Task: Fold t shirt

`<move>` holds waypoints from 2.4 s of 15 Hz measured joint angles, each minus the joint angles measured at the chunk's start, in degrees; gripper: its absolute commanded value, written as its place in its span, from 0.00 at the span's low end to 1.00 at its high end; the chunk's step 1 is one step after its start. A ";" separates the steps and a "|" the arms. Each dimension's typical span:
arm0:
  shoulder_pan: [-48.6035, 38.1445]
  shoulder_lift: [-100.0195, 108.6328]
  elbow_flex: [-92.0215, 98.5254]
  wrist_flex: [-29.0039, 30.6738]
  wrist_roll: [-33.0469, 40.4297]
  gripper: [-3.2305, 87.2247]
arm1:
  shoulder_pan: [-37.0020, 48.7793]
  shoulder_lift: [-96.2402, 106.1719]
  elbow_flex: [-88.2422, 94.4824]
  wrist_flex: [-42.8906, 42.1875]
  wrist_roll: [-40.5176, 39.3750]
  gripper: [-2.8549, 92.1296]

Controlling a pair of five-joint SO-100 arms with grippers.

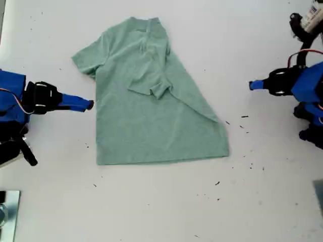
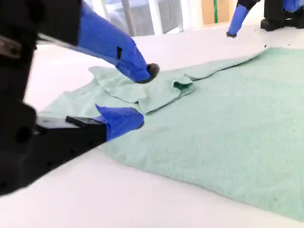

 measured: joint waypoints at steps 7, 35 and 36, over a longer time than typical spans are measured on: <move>0.00 0.00 0.18 0.00 0.00 0.03 | -6.86 0.09 0.00 1.05 25.49 0.06; -38.58 -76.55 -78.93 31.38 29.97 0.32 | -10.37 0.09 0.00 1.05 25.58 0.06; -38.94 -77.87 -78.93 30.41 30.23 0.31 | -10.37 0.09 0.00 1.05 25.58 0.06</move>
